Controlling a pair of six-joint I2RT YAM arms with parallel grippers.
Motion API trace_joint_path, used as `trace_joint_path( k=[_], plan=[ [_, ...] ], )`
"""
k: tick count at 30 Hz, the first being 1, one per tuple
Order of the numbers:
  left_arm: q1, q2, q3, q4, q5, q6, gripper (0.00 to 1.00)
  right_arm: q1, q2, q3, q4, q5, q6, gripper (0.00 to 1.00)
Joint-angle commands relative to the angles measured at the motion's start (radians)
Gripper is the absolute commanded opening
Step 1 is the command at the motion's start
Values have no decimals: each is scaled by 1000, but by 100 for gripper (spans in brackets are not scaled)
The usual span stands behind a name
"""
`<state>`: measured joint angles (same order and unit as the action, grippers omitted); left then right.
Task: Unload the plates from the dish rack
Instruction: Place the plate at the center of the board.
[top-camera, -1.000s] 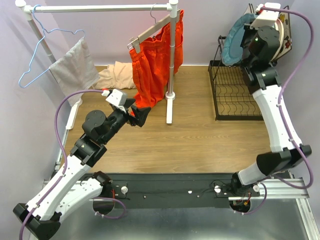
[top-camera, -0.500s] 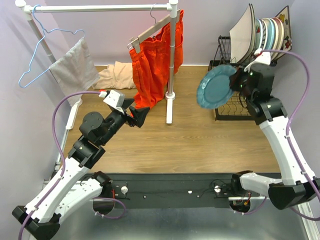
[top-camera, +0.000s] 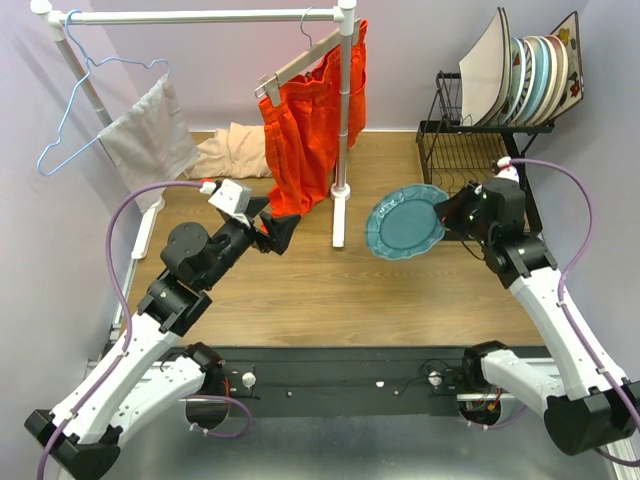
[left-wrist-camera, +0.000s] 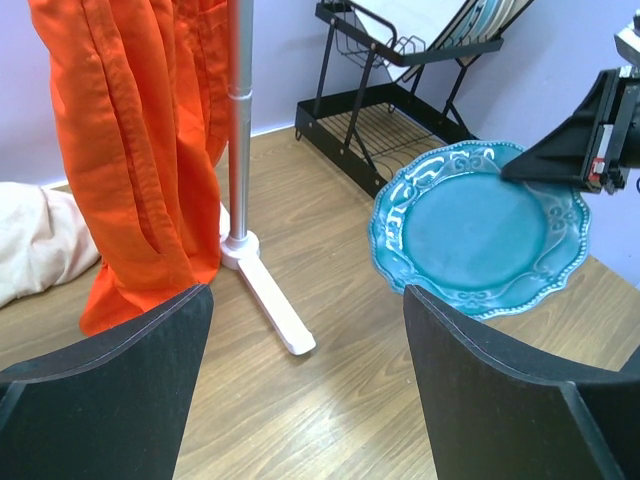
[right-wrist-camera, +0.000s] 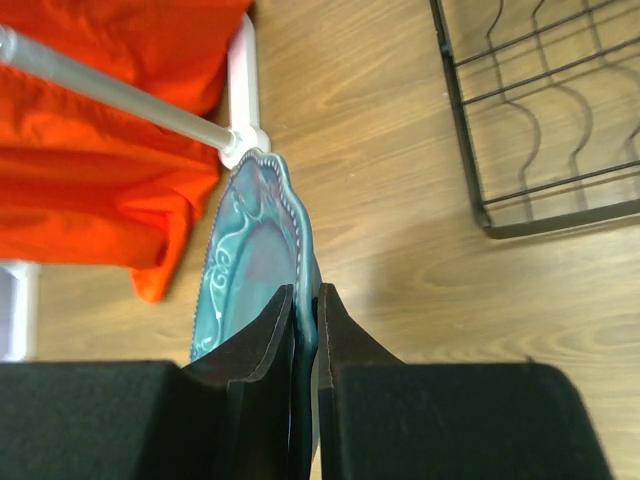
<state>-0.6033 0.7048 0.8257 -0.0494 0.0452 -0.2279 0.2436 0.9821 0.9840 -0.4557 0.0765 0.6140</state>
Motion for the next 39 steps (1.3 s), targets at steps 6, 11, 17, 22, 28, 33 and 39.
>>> trace_joint_path(
  k=[6, 11, 17, 22, 28, 33, 39],
  plan=[
    [5, 7, 10, -7, -1, 13, 86, 52, -16, -197, 405, 125, 426, 1],
    [5, -1, 6, -4, -4, 10, 86, 98, 6, -243, 502, 282, 532, 1],
    [5, -7, 7, -1, 8, 9, 86, 169, 125, -200, 554, 436, 566, 1],
    [5, -33, -2, 8, -1, 7, 86, 192, 187, -197, 584, 528, 569, 1],
    [5, -24, 0, 10, 13, 6, 86, 217, 268, -174, 603, 569, 523, 1],
    [5, -27, 0, 10, 10, 6, 86, 233, 297, -183, 612, 597, 543, 1],
    [5, -24, -2, 10, 8, 5, 86, 237, 325, -189, 620, 611, 558, 1]
  ],
)
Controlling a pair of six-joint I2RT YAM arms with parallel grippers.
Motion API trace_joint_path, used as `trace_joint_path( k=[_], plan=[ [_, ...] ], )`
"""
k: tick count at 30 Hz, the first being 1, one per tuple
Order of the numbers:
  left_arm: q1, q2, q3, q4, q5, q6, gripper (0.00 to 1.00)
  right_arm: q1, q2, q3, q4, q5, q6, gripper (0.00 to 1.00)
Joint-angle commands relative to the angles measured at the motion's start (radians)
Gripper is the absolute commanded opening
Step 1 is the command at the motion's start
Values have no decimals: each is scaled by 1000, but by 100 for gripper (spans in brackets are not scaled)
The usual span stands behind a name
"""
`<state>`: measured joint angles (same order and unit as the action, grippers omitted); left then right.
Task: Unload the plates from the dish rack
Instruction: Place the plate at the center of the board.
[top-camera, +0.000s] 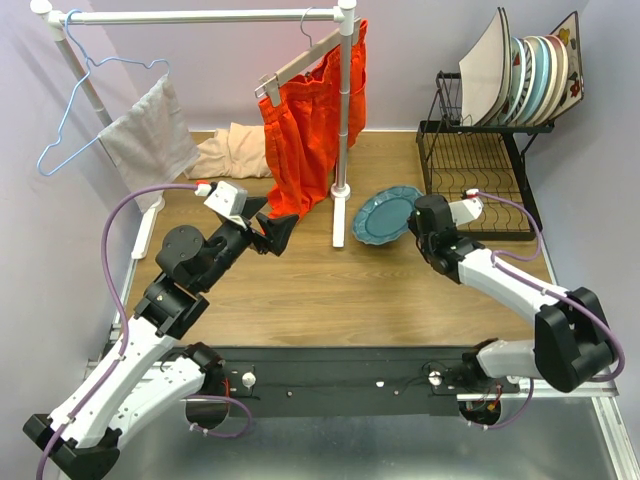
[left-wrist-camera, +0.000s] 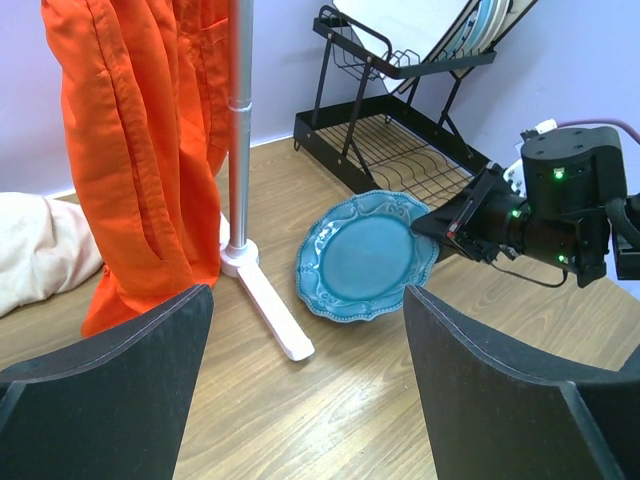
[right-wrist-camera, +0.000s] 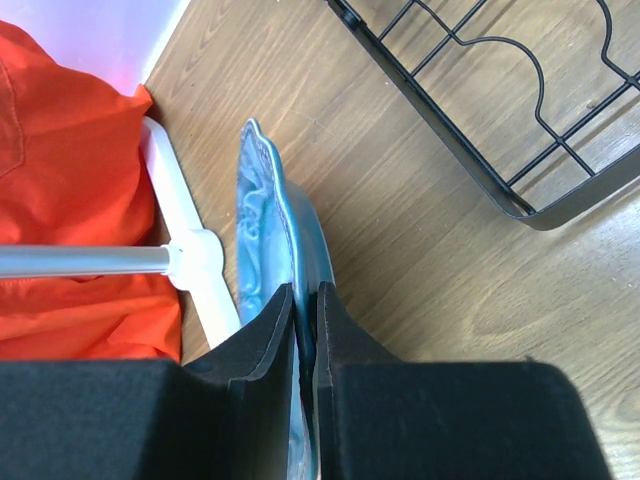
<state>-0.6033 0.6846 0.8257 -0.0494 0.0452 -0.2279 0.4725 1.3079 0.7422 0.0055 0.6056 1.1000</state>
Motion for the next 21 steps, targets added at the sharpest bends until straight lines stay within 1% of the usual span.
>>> trace_joint_path(
  k=[1, 7, 14, 20, 21],
  plan=[
    [5, -2, 1, 8, 10, 6, 86, 8, 4, 52, 157, 89, 70, 1],
    [7, -25, 0, 11, 2, 6, 86, 9, 27, 49, 157, 106, 70, 1],
    [7, -16, -2, 14, 7, 6, 86, 8, 28, 16, 157, 100, 78, 1],
    [7, -14, -3, 13, -4, 7, 86, 9, -27, -32, 149, 80, 67, 7],
    [7, -14, -3, 13, -2, 6, 86, 9, -44, -47, 146, 76, 70, 9]
  ],
)
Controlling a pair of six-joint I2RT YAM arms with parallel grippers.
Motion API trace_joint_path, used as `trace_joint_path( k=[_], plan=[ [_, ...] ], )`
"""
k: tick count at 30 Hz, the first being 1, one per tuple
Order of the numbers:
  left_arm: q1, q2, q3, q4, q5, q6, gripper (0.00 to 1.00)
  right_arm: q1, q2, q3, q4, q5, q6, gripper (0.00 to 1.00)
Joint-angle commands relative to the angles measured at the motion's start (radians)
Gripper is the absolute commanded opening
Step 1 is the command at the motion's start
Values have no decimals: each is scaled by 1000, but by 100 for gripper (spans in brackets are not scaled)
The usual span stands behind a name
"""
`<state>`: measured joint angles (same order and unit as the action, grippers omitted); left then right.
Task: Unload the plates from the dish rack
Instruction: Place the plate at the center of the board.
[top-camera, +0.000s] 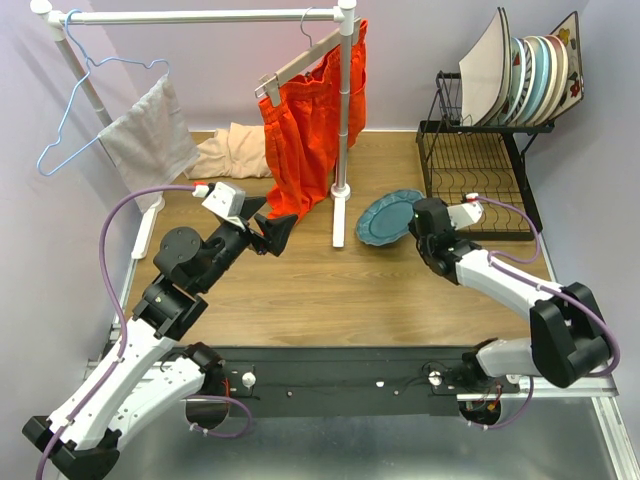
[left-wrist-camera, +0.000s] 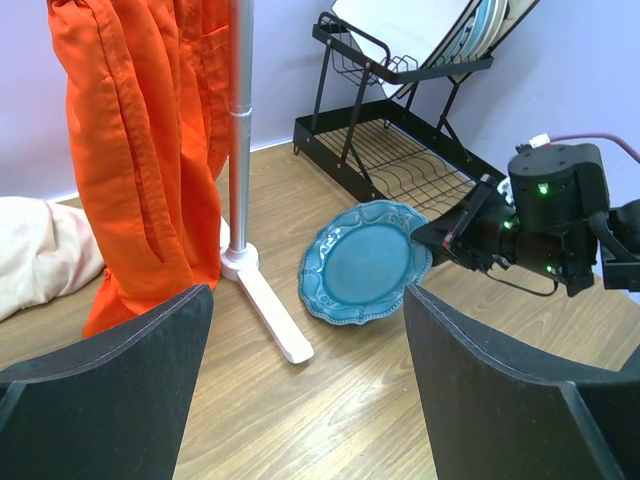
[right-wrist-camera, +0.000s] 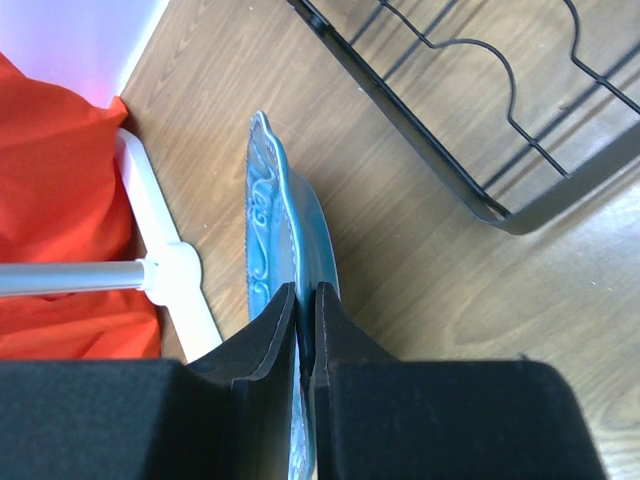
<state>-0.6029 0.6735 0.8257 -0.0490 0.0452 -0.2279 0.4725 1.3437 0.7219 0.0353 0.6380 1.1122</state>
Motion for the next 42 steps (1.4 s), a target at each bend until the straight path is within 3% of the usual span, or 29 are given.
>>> trace_joint_path(
  k=[1, 15, 32, 35, 38, 42],
  plan=[
    [6, -3, -2, 11, -1, 6, 86, 9, -86, -36, 117, 31, 61, 10],
    [6, -15, -3, 12, -5, 6, 86, 15, -63, -62, 101, -21, 86, 30],
    [6, -9, -2, 11, -4, 7, 86, 25, -67, -33, -27, -35, 46, 31],
    [6, -9, -3, 11, -4, 6, 86, 26, -67, -9, -152, -105, 115, 34],
    [6, -15, -3, 12, -5, 6, 86, 50, -84, -44, -189, -173, 225, 43],
    [6, -25, -7, 11, -4, 5, 86, 149, -92, -76, -218, -120, 328, 54]
  ],
)
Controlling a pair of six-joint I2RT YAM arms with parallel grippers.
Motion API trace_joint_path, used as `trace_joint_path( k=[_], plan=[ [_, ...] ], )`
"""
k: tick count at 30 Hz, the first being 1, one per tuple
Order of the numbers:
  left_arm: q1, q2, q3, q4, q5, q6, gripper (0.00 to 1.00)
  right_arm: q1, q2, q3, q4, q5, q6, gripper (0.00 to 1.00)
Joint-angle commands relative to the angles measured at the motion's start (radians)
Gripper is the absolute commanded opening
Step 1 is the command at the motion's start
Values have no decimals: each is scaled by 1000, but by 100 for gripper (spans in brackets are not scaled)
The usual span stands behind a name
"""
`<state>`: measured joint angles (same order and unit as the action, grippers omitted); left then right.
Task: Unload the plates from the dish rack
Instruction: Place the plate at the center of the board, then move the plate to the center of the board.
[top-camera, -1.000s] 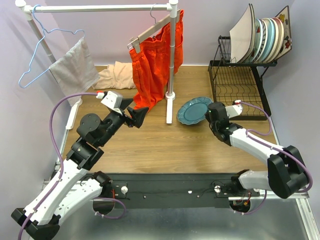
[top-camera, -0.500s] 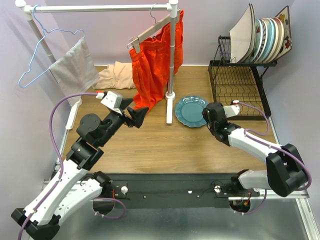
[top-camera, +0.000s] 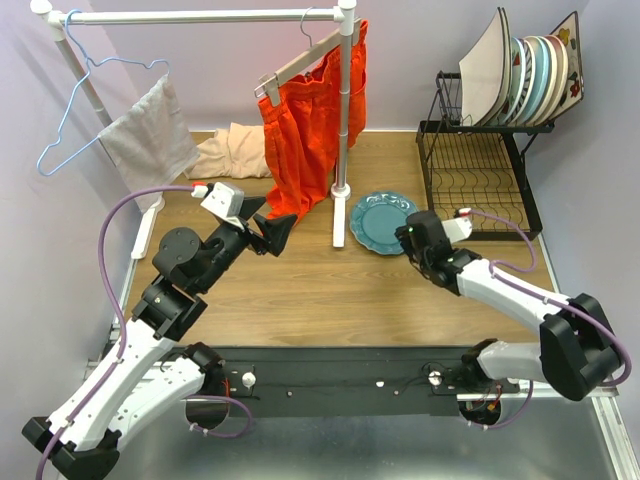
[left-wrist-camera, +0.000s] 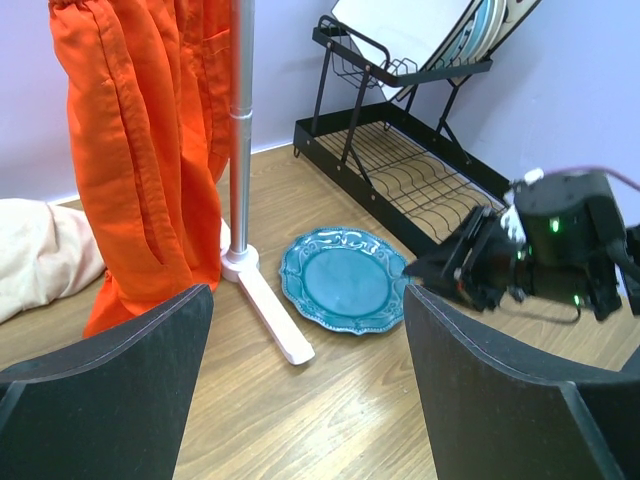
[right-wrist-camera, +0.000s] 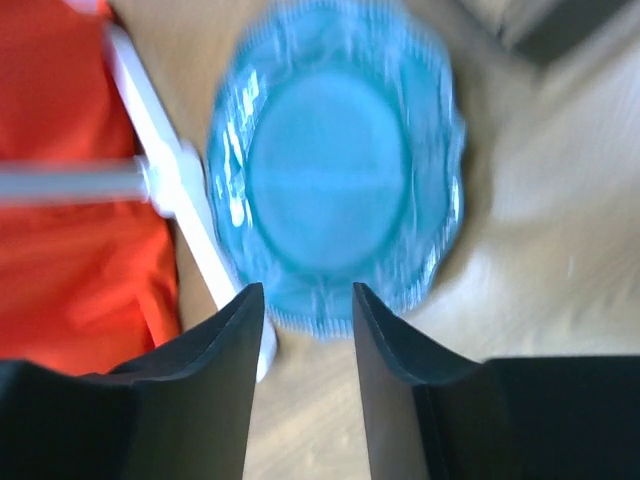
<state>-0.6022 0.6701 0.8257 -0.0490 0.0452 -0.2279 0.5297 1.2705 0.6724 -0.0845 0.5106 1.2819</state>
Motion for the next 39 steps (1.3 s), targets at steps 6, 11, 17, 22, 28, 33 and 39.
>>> trace_joint_path(
  k=[6, 11, 17, 22, 28, 33, 39],
  plan=[
    [5, -9, 1, 11, 10, 9, 86, 150, 82, 13, -158, -23, 327, 61],
    [5, -21, -5, 8, -2, 7, 86, 168, 135, 16, -167, 14, 390, 62],
    [5, -12, -3, 12, 8, 6, 86, 168, 124, 18, -181, 66, 406, 65],
    [5, -4, -2, 11, 13, 9, 86, 168, 171, 65, -205, 68, 421, 66],
    [5, -1, -3, 9, 2, 9, 86, 168, 236, 92, -225, 48, 471, 68],
    [5, 2, 0, 9, -1, 9, 86, 168, 286, 125, -228, 61, 487, 68],
    [5, 6, 0, 9, 10, 9, 86, 168, 331, 168, -228, 163, 478, 67]
  ],
)
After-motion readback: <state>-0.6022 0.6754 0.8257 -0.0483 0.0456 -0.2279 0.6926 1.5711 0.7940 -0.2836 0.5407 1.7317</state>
